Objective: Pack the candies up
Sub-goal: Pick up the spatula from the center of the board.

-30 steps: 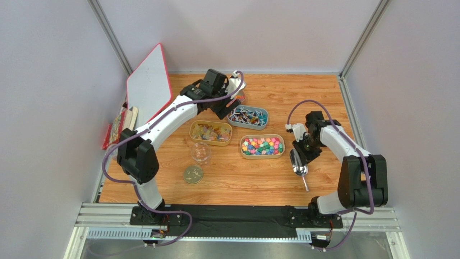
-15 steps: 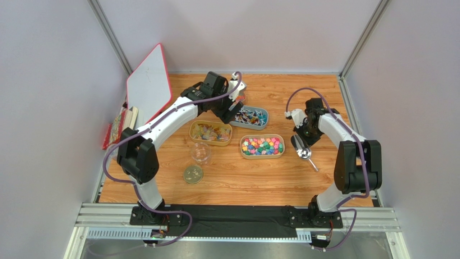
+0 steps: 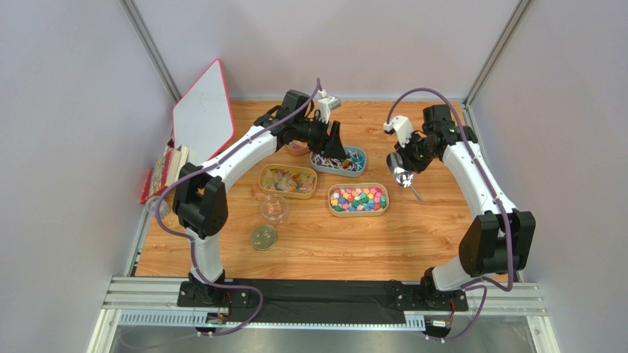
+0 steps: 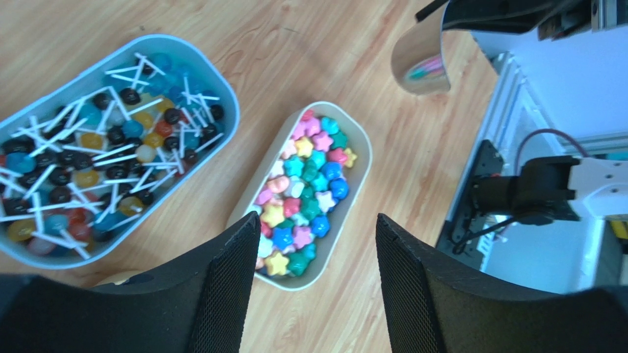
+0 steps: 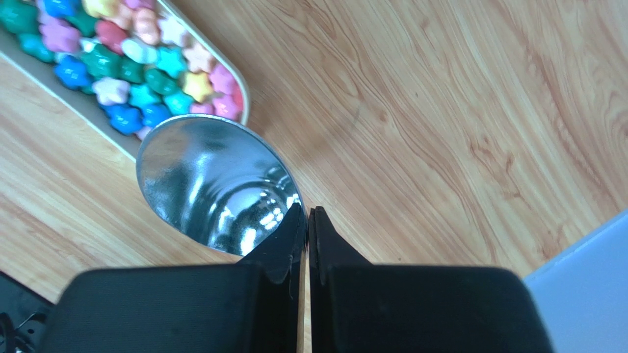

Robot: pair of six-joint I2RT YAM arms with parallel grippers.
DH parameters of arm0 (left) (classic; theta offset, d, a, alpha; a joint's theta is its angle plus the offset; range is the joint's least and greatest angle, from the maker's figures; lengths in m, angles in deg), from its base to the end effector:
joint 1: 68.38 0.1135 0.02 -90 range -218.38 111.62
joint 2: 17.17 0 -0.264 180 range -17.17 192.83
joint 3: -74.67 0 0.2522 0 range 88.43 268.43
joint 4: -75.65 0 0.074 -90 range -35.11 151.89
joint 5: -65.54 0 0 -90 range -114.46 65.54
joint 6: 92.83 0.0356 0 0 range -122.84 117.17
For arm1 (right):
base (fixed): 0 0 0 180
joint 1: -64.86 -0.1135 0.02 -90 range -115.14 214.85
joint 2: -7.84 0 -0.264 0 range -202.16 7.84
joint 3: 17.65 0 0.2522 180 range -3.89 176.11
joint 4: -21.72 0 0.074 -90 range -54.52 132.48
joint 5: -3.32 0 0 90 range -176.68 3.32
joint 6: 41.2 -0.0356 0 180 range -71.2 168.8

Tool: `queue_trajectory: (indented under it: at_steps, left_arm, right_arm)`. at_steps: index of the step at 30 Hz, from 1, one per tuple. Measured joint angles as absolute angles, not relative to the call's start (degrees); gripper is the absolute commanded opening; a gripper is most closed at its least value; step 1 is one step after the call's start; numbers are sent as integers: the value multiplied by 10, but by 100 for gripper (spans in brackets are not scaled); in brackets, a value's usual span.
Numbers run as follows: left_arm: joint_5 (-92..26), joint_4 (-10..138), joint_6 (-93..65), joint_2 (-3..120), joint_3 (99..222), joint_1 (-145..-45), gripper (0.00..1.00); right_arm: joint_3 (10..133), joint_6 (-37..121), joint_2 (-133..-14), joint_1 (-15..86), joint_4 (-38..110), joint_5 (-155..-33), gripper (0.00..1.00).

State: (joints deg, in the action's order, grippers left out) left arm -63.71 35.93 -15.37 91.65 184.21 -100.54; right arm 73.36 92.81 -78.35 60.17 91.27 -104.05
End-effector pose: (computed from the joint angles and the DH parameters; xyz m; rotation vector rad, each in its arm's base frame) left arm 0.3573 -0.2513 0.3026 0.7784 2.2027 -1.1773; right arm 0.2980 0.0351 0.3005 -1.1629 2.3517 0.1794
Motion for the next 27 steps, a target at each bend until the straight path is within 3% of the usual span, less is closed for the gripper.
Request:
queue_trajectory:
  at_steps: [27]
  left_arm:
    - [-696,397,-193,944,1864,-1014,64]
  right_arm:
    - [873,931,-894,455,950,-1034,0]
